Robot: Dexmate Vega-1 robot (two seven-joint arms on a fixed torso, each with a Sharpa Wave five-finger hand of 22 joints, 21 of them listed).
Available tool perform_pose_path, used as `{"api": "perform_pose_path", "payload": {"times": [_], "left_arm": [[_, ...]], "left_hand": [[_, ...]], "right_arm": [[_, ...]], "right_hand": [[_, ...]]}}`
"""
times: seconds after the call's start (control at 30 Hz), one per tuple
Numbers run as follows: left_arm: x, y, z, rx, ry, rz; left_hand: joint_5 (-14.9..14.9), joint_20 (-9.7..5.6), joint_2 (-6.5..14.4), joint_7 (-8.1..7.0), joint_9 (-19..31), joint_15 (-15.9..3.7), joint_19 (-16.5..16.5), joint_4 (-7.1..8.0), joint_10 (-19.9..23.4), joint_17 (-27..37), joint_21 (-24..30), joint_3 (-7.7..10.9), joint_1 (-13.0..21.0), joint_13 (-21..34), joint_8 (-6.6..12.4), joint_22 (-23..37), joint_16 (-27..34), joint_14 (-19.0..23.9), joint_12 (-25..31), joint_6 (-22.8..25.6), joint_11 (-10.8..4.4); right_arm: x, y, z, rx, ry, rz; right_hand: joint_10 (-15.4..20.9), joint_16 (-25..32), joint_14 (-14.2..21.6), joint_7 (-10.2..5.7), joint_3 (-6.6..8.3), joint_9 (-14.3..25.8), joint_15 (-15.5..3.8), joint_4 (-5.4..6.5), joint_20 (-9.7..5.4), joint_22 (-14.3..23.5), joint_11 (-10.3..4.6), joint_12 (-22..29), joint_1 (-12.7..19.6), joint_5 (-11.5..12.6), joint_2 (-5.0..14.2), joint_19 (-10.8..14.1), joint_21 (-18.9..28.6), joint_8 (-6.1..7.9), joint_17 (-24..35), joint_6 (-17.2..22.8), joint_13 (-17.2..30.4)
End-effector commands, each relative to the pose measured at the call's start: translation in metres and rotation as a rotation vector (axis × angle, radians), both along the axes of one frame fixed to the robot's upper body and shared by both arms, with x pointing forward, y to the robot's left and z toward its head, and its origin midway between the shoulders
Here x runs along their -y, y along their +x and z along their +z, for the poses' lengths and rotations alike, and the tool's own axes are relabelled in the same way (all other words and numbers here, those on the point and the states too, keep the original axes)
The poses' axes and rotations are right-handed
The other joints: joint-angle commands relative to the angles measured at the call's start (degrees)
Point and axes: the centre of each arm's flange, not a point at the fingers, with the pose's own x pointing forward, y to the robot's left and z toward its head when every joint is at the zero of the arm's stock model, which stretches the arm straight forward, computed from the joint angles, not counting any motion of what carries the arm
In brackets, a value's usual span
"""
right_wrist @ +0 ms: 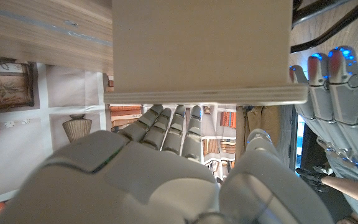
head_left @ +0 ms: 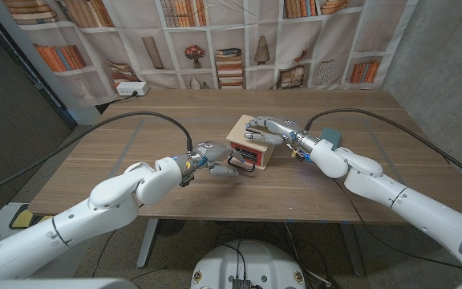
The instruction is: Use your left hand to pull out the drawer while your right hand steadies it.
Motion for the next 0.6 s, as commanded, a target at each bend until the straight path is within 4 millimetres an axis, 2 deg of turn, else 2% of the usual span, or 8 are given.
{"api": "perform_pose_path", "payload": {"times": [0.03,0.37,0.6], "left_arm": [[0.010,0.002,-0.001,0.015,0.059,-0.009],[0.016,0.009,-0.004,-0.005,0.071,-0.027],[0.018,0.019,-0.007,-0.032,0.076,-0.024]], "left_hand": [[-0.1,-1.77,0.1,-0.12,0.1,-4.18,-0.3,-0.05,1.0,0.3,-0.2,0.54,0.3,0.2,0.22,0.1,0.1,0.8,0.2,1.1,-0.05],[-0.1,-2.39,0.0,-0.11,0.1,-4.31,-0.5,-0.07,1.6,0.3,-0.4,0.94,0.7,0.2,0.39,0.1,0.2,1.3,0.3,2.2,0.17],[-0.1,-2.47,0.0,-0.04,0.1,-4.23,-0.5,-0.03,2.0,0.4,-0.5,1.11,0.8,0.2,0.41,0.1,0.3,1.8,0.3,2.6,0.30]], "right_arm": [[-0.002,-0.001,-0.002,-0.002,0.012,0.006],[0.000,-0.001,-0.003,-0.006,0.016,-0.002],[0.001,-0.001,-0.002,-0.009,0.012,-0.006]], "right_hand": [[0.1,0.0,0.0,0.05,0.09,0.2,-0.94,0.00,-2.61,0.2,0.29,0.2,0.1,-0.4,0.55,0.7,0.2,-0.32,0.1,0.2,0.1],[0.2,0.1,0.3,0.10,0.09,0.2,-0.93,-0.02,-2.54,0.2,0.05,0.2,0.0,-0.4,0.57,0.8,0.0,-0.37,0.1,0.3,0.1],[0.2,0.1,0.4,0.12,0.08,0.2,-0.84,-0.04,-2.49,0.2,0.43,0.2,0.0,-0.5,0.57,0.9,-0.1,-0.40,0.1,0.3,0.1]]}}
